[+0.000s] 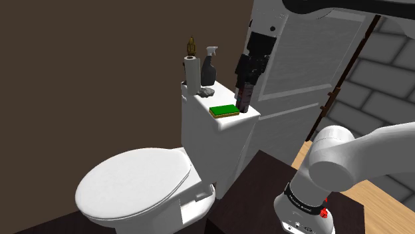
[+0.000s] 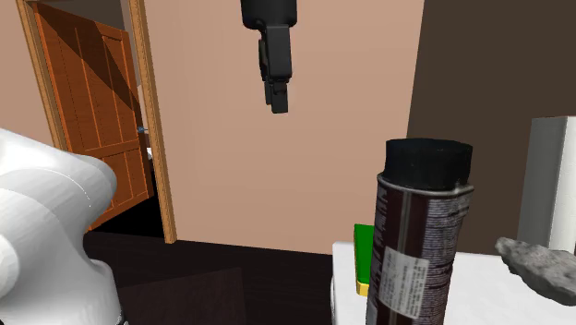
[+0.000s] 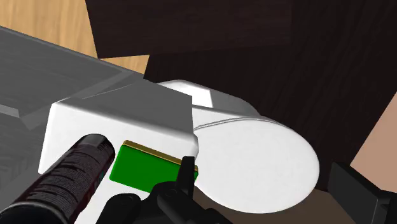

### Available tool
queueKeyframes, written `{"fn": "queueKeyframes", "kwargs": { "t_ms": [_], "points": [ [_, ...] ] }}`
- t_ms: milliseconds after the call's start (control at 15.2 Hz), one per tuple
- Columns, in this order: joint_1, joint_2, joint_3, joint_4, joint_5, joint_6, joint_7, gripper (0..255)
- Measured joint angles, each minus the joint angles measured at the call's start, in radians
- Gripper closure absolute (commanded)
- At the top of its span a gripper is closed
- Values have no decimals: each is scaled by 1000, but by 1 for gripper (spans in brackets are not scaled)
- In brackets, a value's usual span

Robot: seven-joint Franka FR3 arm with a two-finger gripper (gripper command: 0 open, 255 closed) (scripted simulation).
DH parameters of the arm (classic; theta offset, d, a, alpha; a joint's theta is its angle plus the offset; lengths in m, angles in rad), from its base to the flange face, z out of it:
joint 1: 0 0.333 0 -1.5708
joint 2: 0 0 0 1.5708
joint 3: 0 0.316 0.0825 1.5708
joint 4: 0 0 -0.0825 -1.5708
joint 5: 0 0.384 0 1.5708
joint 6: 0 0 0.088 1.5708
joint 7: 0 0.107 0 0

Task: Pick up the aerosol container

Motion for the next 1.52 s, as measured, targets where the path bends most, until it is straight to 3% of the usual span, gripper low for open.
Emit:
{"fn": "queueKeyframes", "kwargs": {
  "t_ms": [264, 1122, 1518],
  "points": [
    [-26, 39, -22, 18, -24, 19, 0, 0],
    [-181, 274, -194, 147, -162, 122, -24, 0],
    [-193, 294, -209, 107, -172, 183, -21, 0]
  ]
}}
